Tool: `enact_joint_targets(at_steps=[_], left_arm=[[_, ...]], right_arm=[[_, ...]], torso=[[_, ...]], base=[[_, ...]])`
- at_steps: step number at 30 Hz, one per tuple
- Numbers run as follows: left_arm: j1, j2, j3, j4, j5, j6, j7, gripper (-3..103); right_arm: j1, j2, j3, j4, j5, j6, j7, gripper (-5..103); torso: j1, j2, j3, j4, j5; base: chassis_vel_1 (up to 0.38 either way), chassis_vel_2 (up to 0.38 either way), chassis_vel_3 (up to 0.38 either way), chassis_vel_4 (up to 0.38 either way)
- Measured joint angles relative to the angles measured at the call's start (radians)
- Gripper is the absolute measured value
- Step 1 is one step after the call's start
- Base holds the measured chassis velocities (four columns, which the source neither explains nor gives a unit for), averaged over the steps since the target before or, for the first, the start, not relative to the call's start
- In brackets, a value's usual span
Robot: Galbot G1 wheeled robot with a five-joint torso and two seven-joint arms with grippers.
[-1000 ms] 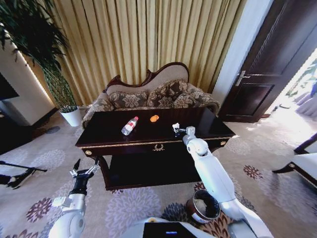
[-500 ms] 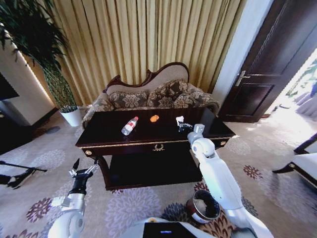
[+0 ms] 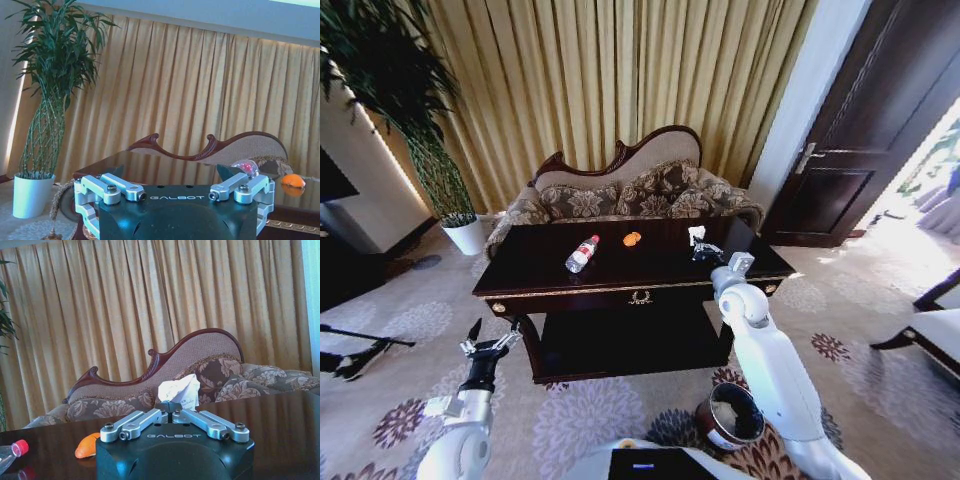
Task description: Move to the front of the table and place the trash on the table into the trash bin.
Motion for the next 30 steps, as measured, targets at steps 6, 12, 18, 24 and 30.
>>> enact_joint_targets(at_steps=[6, 12, 18, 24, 30], left_arm=[[-0.002, 0.000, 0.000, 0.001, 0.000, 0.001, -0.001, 100], [-0.003, 0.002, -0.001, 0.001, 0.000, 0.003, -0.001, 100], [-0.003, 0.001, 0.001, 0.000, 0.001, 0.004, -0.001, 100], [-0.001, -0.002, 0.004, 0.000, 0.004, 0.004, -0.001, 100], [0.004, -0.003, 0.001, -0.001, 0.004, 0.001, 0.000, 100]], right_arm=[[-0.003, -0.002, -0.001, 0.001, 0.000, -0.002, 0.002, 0], [-0.004, -0.002, -0.001, -0.002, -0.001, -0.002, 0.002, 0], [-0.004, -0.004, 0.002, -0.015, -0.003, 0.000, -0.001, 0], [-0.015, -0.007, 0.004, -0.014, -0.005, 0.004, -0.004, 0], [-0.020, -0.004, -0.010, -0.016, -0.019, 0.014, -0.008, 0]], torso=[[0.000, 0.000, 0.000, 0.0000, 0.0000], [0.000, 0.000, 0.000, 0.0000, 0.0000], [0.000, 0.000, 0.000, -0.0001, 0.0000], [0.000, 0.000, 0.000, -0.0001, -0.0001], [0.000, 0.000, 0.000, 0.0000, 0.0000]], base=[[0.055, -0.041, -0.048, 0.043], [0.140, -0.160, -0.164, 0.140], [0.218, -0.240, -0.227, 0.229], [0.196, -0.213, -0.206, 0.212], [0.157, -0.160, -0.139, 0.146]])
